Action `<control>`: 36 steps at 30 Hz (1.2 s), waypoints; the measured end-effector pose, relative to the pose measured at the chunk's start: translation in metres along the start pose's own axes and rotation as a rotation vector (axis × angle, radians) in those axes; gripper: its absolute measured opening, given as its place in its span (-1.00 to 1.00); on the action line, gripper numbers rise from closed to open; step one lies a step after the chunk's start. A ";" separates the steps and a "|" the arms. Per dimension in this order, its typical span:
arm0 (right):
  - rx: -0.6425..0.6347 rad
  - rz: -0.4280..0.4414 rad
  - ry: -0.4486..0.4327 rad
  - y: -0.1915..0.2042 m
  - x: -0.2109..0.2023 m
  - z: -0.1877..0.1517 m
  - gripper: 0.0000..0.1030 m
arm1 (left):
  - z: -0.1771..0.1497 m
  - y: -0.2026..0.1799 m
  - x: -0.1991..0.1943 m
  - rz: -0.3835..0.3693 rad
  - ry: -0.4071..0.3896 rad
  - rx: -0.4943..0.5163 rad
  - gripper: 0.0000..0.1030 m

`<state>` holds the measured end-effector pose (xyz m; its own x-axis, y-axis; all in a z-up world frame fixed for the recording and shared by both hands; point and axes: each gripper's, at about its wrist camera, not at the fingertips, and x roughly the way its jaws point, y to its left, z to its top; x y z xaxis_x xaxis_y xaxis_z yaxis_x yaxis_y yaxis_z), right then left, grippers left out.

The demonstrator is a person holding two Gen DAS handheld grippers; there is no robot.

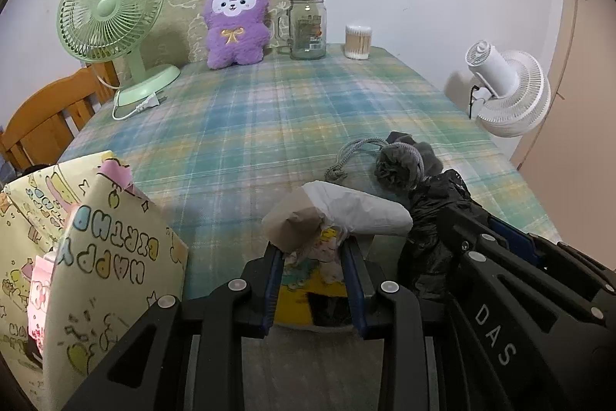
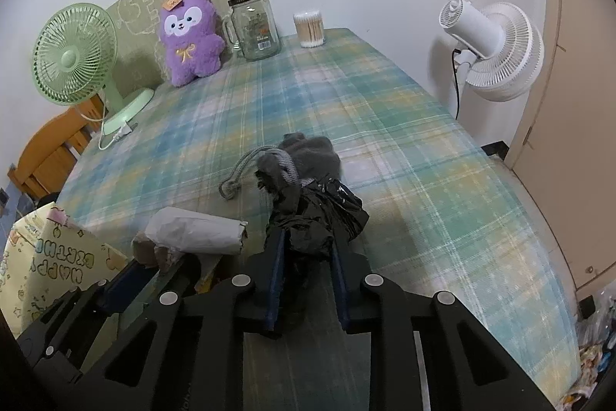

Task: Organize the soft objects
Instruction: 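Lift the white cloth with the left tool while the right tool lifts the black umbrella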

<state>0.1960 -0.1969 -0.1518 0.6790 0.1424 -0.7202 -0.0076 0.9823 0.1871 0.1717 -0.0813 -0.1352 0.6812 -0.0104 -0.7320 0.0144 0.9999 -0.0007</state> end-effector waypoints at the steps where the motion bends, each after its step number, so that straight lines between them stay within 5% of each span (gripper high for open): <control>1: 0.001 -0.001 -0.004 -0.001 -0.003 -0.001 -0.51 | 0.000 -0.001 -0.002 -0.003 -0.004 0.002 -0.42; 36: -0.005 -0.013 -0.224 0.008 -0.131 -0.006 -0.52 | 0.003 -0.010 -0.111 -0.072 -0.188 0.018 -0.42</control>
<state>0.1031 -0.2074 -0.0602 0.8254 0.0992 -0.5557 -0.0008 0.9846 0.1746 0.0985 -0.0903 -0.0519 0.8027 -0.0848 -0.5904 0.0795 0.9962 -0.0350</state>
